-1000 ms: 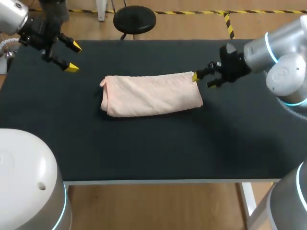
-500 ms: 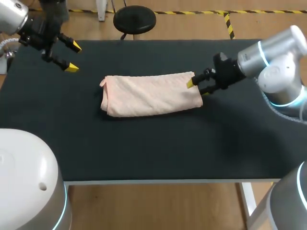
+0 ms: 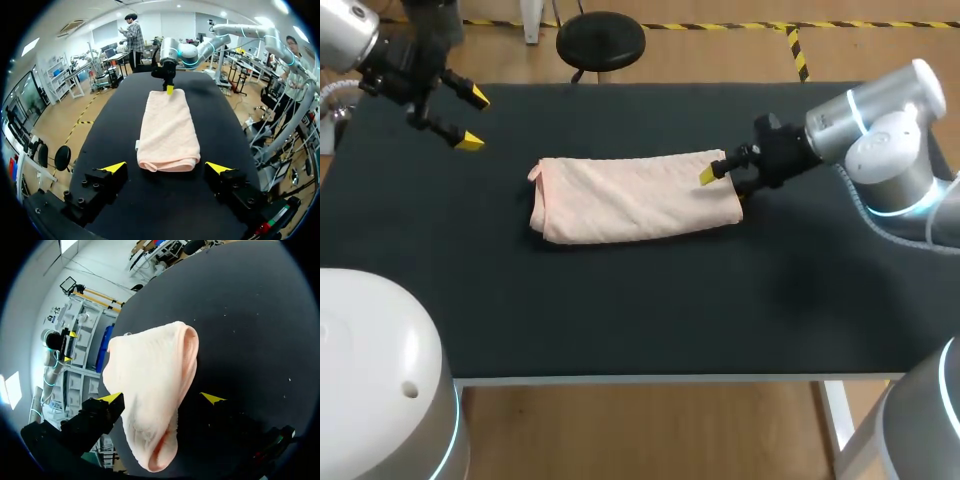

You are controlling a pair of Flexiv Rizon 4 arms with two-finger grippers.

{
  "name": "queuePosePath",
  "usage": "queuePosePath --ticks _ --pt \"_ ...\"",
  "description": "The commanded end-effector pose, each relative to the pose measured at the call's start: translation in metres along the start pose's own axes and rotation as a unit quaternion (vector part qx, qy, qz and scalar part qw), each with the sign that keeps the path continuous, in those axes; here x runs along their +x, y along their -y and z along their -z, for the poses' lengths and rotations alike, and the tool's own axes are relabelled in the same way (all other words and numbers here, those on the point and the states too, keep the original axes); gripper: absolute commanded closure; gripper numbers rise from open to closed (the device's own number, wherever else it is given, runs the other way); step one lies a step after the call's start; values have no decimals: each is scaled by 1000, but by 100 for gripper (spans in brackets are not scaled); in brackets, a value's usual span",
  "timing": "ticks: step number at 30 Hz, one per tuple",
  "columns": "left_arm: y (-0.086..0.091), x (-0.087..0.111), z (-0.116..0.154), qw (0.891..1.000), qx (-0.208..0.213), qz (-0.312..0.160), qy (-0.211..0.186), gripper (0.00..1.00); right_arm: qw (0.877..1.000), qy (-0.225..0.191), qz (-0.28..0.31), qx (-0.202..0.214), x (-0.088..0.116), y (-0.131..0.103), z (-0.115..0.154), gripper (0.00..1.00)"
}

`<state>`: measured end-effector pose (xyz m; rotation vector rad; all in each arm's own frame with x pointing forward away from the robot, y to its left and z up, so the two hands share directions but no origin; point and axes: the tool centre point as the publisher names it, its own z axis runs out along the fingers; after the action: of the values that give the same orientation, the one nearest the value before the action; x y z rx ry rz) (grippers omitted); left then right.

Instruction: Fold the towel

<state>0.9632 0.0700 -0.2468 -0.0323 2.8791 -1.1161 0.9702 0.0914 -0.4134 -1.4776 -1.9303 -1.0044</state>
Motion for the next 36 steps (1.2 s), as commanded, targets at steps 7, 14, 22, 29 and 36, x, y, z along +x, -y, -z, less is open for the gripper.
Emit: queuePosePath --ticks 7,14,22,29,36 --pt "-1 1 -1 1000 1 -1 1 0 1000 -9 1 9 0 -7 -20 0" --pt "-1 1 -1 1000 1 -1 1 0 1000 -15 3 10 4 -12 -31 0" --pt "-1 1 -1 1000 1 -1 1 0 1000 -9 -4 13 5 -12 -35 74" --pt "-1 1 -1 1000 1 -1 1 0 1000 24 -4 1 12 -13 -28 100" --pt "-1 1 -1 1000 1 -1 1 0 998 66 -7 -10 36 -22 -26 100"
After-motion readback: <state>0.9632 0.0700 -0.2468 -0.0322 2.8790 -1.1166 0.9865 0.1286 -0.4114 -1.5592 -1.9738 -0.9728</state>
